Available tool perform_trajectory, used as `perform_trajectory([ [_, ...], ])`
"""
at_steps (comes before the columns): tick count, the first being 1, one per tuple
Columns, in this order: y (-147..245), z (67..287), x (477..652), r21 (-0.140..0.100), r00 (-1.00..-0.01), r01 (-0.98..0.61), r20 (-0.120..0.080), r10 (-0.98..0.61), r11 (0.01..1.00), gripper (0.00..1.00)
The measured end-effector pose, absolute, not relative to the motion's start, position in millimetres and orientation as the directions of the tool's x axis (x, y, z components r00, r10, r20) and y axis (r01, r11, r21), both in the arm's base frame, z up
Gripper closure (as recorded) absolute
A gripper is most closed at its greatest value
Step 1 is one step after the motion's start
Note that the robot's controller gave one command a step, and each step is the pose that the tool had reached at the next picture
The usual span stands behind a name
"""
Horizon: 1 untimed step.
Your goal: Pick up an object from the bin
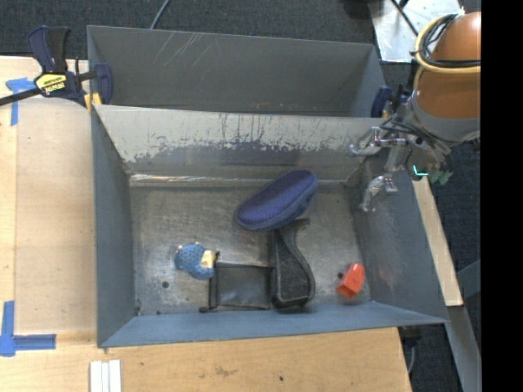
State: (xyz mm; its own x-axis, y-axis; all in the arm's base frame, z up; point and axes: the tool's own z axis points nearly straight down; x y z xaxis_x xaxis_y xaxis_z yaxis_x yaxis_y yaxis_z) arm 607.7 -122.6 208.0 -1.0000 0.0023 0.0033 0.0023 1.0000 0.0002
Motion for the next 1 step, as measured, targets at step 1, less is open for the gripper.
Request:
perform_trajectory([
  [1,-85.6,71.9,572.2,-0.003,-0.998,-0.056,-0.011,-0.056,0.998,0.00],
])
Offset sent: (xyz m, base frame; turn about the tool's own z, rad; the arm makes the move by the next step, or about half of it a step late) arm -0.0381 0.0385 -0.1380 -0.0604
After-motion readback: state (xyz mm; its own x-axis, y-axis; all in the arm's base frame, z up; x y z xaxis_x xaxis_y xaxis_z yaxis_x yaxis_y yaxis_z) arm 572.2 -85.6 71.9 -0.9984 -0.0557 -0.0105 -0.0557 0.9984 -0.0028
